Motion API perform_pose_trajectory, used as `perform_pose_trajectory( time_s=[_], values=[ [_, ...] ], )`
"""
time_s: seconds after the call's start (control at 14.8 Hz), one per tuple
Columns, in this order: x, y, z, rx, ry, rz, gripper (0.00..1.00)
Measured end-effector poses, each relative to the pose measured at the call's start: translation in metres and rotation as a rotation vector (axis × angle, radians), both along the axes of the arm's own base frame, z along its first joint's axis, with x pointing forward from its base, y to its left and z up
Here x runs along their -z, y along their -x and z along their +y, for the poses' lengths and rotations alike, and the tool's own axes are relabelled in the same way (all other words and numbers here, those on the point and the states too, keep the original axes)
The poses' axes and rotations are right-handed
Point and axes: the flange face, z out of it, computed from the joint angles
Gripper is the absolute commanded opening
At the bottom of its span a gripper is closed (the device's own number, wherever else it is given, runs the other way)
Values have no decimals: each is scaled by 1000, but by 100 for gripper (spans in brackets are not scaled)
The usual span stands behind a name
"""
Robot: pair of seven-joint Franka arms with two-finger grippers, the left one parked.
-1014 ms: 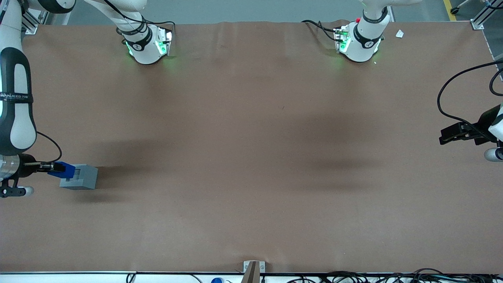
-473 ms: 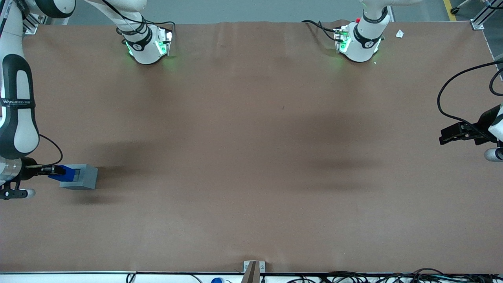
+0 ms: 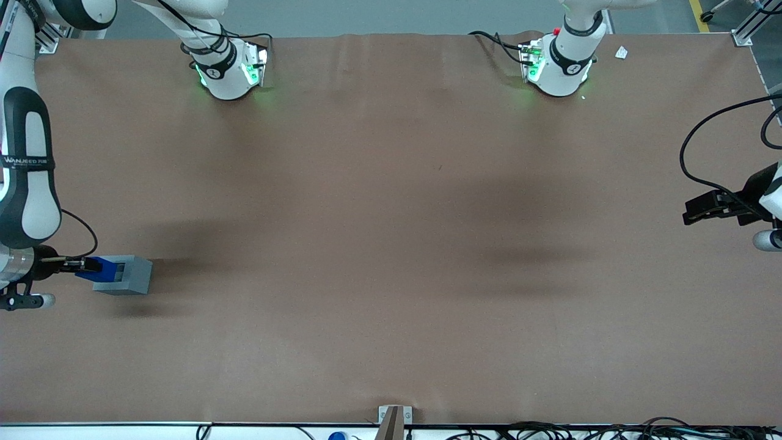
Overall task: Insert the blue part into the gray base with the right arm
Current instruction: 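Align the held blue block over the gray base's square opening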
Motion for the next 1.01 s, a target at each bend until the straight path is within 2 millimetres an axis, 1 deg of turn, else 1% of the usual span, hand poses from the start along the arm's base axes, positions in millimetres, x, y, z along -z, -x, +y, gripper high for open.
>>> perform_pose_trajectory(
  time_s=[1.01],
  values=[
    [1,-1,4,19,1,2,2]
  ],
)
